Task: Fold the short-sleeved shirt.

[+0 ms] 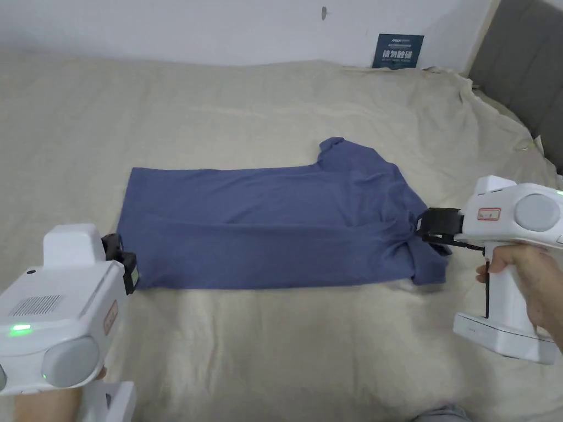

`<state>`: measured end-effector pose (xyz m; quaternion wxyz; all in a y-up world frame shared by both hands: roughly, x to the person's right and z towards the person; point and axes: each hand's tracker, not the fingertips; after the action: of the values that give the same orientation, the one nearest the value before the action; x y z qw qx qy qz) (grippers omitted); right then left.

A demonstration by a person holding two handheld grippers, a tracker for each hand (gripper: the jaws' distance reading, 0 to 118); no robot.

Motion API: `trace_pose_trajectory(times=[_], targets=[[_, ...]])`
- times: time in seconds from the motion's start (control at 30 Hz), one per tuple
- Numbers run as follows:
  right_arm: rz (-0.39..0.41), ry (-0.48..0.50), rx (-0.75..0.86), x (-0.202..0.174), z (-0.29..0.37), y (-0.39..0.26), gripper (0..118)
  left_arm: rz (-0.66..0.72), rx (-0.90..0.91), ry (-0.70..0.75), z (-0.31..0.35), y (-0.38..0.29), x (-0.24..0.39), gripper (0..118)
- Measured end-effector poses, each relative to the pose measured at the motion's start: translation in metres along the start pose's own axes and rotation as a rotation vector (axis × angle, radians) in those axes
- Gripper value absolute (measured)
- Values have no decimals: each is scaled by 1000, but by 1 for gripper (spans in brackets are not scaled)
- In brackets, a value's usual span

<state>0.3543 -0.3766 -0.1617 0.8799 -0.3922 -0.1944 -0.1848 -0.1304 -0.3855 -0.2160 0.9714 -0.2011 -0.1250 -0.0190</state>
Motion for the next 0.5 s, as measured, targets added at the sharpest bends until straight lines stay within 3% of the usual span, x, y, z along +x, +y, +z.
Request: trace_pose_trajectory(times=[0.2,0.4,0.43,0.5], targets=[[34,-153,-147,10,-58,-1,89,0,-32,-6,-12,-1,7,0],[-17,-194,-187,23,-87,-13,88,-6,-67,-3,-25,-4,11,0],[-30,-189,-201,24,-91,-14,85,-7,-74,-3,-27,-6,11,0],[-37,-185,-217,26,-97,-17,64,-13,-87,-2,-30,-7,12,0]])
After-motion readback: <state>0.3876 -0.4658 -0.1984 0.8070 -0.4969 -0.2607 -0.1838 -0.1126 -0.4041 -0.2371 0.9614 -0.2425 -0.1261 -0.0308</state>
